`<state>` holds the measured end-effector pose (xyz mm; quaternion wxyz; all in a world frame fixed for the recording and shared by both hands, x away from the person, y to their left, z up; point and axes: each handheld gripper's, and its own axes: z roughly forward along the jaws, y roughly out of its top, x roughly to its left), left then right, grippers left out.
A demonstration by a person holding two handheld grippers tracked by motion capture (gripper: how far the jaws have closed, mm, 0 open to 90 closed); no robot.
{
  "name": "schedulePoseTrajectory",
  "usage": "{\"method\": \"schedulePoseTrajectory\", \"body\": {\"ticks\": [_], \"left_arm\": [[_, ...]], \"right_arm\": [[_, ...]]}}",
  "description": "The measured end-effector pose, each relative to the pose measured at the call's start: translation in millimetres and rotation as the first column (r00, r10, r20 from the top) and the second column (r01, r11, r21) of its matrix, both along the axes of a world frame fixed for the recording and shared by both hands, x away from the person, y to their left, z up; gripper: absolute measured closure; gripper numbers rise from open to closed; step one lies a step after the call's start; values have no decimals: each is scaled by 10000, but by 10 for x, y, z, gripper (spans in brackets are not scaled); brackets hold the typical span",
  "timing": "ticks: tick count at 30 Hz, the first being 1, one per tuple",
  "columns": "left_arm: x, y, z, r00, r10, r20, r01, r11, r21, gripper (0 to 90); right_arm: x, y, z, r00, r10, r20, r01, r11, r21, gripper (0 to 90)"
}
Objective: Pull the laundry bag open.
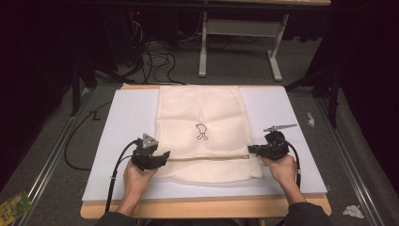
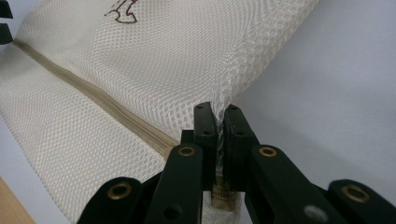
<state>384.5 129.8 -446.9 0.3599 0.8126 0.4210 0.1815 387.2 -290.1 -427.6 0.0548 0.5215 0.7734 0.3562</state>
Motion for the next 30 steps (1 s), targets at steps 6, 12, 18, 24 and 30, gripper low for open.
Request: {"method": "schedulePoseTrajectory", "body": {"ticks": [6, 12, 18, 24, 30], "left_arm": [[-7, -270, 36, 9966, -801, -180, 801, 9968, -20, 439], [0, -544, 99, 9885, -1488, -263, 1481, 9886, -278, 448], [4, -760, 143, 9791, -2000, -359, 1974, 9781, -662, 468], [2, -959, 121, 9653, -2528, -654, 2456, 9641, -1012, 491], [-12, -1159, 98, 9505, -2995, -825, 2891, 9500, -1180, 506]], "right_arm": [[5, -10, 5, 10000, 33, -32, -33, 9999, 101, 873], [15, -11, 75, 9999, 72, 71, -74, 9996, 261, 873], [26, 4, 117, 9998, 136, 151, -141, 9993, 332, 874], [32, -1, 115, 9998, 151, 141, -158, 9989, 439, 874], [36, -1, 120, 9998, 179, 120, -186, 9980, 608, 874]]}}
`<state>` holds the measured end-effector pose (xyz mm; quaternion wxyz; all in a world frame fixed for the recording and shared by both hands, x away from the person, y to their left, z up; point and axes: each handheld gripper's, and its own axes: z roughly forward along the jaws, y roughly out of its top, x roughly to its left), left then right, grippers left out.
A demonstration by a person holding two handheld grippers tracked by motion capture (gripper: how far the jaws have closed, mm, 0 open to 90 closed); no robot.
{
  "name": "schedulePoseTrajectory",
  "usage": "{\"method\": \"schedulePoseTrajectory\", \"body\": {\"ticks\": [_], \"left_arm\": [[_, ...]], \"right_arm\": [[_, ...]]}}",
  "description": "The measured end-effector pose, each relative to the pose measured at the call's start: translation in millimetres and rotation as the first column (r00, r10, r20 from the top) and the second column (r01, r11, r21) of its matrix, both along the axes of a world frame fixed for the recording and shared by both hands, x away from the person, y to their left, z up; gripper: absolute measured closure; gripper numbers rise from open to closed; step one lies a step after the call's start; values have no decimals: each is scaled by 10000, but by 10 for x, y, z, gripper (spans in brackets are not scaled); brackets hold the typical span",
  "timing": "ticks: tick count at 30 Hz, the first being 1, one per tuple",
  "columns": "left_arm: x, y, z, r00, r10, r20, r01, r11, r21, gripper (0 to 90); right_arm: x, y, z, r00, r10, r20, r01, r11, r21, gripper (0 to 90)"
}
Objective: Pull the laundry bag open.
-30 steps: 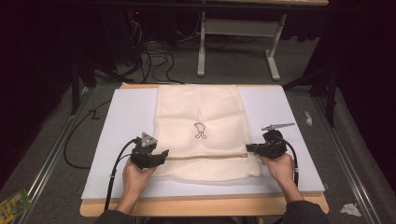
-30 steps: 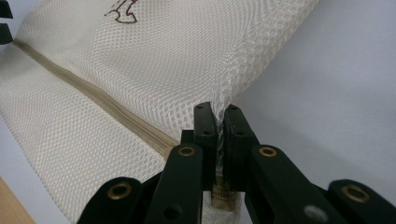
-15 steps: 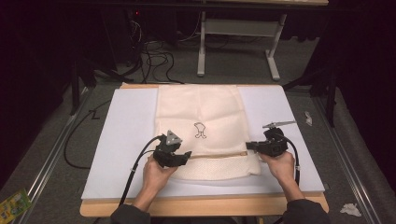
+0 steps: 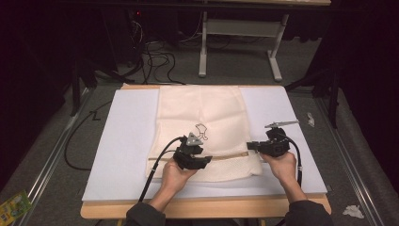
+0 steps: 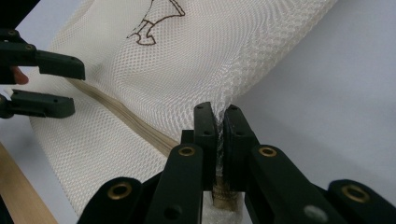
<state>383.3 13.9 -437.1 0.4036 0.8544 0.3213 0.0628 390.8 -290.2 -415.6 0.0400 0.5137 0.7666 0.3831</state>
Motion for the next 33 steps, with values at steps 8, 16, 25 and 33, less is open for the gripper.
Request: {"method": "schedulePoseTrajectory", "body": {"ticks": [8, 16, 25, 33], "left_arm": [[8, -244, 36, 9979, -615, -203, 610, 9978, -253, 523], [10, -366, 26, 9952, -886, -413, 856, 9939, -698, 548], [10, -476, 16, 9922, -1151, -475, 1104, 9895, -928, 598], [28, -603, -8, 9885, -1385, -601, 1313, 9852, -1105, 644]], "right_arm": [[5, 29, 33, 10000, 58, 27, -58, 10000, 51, 875], [23, 98, 76, 9997, 229, 115, -230, 9997, 42, 875], [46, 201, 89, 9990, 416, 181, -418, 9991, 117, 876], [46, 243, 89, 9988, 466, 154, -468, 9988, 117, 876]]}}
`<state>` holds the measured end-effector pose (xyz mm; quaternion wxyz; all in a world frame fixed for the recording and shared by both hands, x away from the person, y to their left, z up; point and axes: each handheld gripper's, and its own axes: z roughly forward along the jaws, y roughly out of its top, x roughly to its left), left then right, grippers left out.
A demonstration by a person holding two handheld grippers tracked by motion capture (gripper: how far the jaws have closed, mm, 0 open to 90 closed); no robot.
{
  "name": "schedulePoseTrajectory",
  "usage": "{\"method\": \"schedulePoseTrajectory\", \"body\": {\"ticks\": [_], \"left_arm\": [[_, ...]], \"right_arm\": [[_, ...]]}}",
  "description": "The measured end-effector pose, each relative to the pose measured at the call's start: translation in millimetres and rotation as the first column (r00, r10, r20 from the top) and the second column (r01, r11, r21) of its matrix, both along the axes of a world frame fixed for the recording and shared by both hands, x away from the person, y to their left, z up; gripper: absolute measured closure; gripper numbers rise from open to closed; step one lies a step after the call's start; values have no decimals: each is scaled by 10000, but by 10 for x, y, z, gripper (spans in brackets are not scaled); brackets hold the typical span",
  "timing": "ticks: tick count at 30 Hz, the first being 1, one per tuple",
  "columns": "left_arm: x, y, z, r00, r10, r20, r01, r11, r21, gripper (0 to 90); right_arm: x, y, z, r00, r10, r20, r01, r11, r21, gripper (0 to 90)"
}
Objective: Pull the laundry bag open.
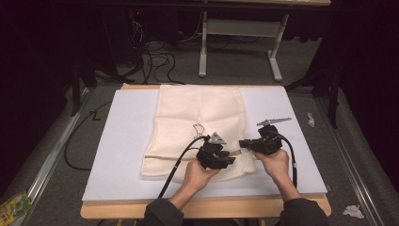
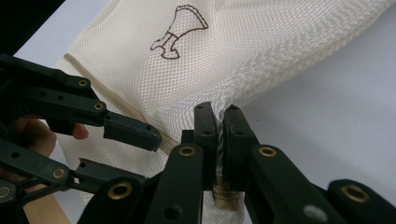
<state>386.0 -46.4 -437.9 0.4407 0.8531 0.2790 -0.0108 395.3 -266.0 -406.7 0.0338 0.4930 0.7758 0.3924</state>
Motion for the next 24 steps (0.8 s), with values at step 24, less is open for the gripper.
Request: {"method": "schedulePoseTrajectory", "body": {"ticks": [24], "left_arm": [[60, -127, -32, 9995, 149, -269, -163, 9984, -549, 745]], "right_arm": [[3, 50, -11, 9999, 64, 79, -64, 10000, -10, 876]]}}
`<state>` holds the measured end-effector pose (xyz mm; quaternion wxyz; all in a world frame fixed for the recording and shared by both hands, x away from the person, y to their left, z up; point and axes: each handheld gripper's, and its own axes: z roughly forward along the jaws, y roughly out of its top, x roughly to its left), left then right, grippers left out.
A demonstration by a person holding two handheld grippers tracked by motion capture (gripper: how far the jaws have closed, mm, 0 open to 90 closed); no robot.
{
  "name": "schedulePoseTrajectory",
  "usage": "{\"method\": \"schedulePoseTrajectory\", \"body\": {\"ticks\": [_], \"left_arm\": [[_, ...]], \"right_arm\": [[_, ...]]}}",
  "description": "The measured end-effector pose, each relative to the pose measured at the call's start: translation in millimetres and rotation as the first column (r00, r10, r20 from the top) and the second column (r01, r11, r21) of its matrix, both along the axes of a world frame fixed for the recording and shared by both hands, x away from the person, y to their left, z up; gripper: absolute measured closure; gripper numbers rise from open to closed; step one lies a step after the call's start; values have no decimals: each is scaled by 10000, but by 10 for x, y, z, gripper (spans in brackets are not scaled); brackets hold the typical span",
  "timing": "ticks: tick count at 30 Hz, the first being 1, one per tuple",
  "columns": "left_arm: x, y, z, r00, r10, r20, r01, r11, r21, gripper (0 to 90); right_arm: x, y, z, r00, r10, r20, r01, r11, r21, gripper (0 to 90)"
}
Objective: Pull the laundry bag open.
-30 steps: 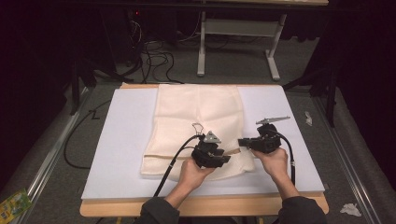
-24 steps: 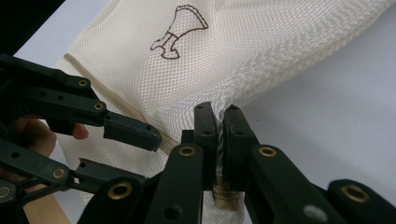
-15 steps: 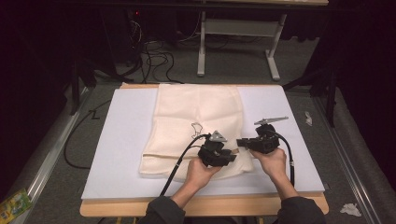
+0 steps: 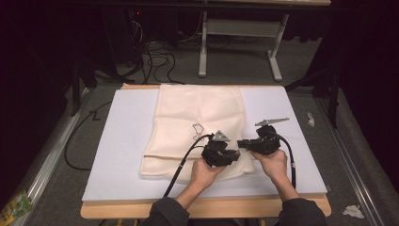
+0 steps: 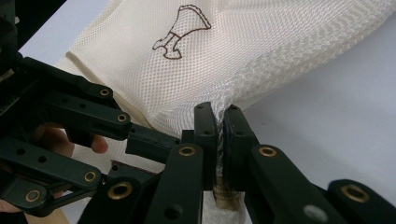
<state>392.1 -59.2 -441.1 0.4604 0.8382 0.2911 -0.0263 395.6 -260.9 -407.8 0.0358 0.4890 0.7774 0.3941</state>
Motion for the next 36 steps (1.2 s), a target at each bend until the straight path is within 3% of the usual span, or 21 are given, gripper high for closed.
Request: {"method": "schedulePoseTrajectory", "body": {"ticks": [11, 19, 27, 36], "left_arm": [[22, -19, -17, 10000, -50, -5, 50, 10000, -19, 856], [21, -7, -8, 9999, -114, 21, 114, 9999, 32, 869], [22, 4, 2, 10000, -4, 71, 4, 10000, 7, 870], [28, 17, 3, 10000, -4, 33, 3, 10000, 59, 871]], "right_arm": [[2, 12, -5, 10000, 60, 18, -60, 10000, -45, 875], [-9, 30, 1, 9998, 151, 93, -149, 9996, -247, 870], [-13, 39, -6, 9995, 300, 50, -298, 9989, -367, 792], [-13, 67, -29, 9989, 456, -68, -460, 9967, -662, 858]]}}
